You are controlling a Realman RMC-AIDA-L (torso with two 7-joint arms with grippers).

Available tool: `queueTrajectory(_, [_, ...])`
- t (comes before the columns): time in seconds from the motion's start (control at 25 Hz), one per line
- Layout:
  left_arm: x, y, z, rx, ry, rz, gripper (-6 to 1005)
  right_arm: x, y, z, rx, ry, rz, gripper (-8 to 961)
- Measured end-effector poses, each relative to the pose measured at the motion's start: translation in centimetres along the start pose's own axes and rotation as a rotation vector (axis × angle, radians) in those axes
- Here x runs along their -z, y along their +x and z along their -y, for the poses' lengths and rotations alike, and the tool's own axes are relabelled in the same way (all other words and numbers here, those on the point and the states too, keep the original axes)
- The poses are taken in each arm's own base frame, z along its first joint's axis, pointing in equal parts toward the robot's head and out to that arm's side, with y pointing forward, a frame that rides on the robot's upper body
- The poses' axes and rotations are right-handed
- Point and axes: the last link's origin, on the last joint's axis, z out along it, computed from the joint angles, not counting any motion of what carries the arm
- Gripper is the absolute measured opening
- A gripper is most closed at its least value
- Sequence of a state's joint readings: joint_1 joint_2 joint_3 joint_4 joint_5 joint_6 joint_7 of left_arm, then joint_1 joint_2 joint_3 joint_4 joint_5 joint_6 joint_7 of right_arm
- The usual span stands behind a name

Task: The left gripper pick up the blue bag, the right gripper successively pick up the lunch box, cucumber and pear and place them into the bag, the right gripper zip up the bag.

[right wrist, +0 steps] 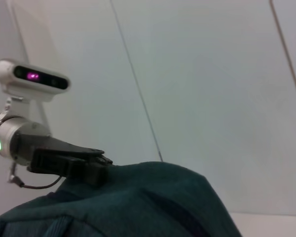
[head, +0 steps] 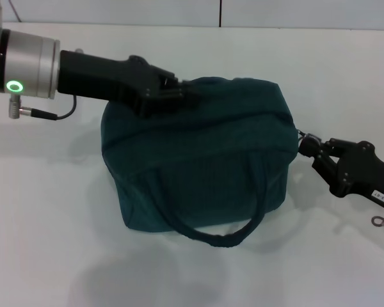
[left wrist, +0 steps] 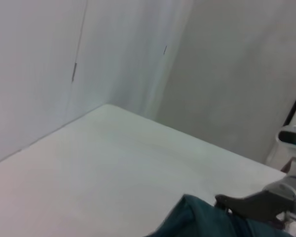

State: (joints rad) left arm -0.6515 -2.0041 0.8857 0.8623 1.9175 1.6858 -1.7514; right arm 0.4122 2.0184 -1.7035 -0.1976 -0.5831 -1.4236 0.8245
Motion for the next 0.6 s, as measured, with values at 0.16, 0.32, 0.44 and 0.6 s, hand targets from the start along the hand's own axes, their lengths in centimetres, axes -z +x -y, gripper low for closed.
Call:
queueTrajectory(0.16, [0.1,0.1,0.3,-0.027,0.037,-0.065,113,0.3,0.0,0.3,-0.002,0.026,0.007,78])
queueTrajectory(0.32, [0.7,0.2,0.5,-0.066,0.078,-0.152,218,0.9,0.3,0.9,-0.012,0.082,0.007,176])
queueTrajectory(0.44, [1.1,0.1,0.3,-0.101,0.088,-0.231,354,1.4,0.3,1.5,-0.022,0.138,0.018,267])
queueTrajectory(0.6, [1.9,-0.4,0.3,-0.121,0.11,-0.323,532,3.5,-0.6,2.7,-0.039,0.254,0.122,433])
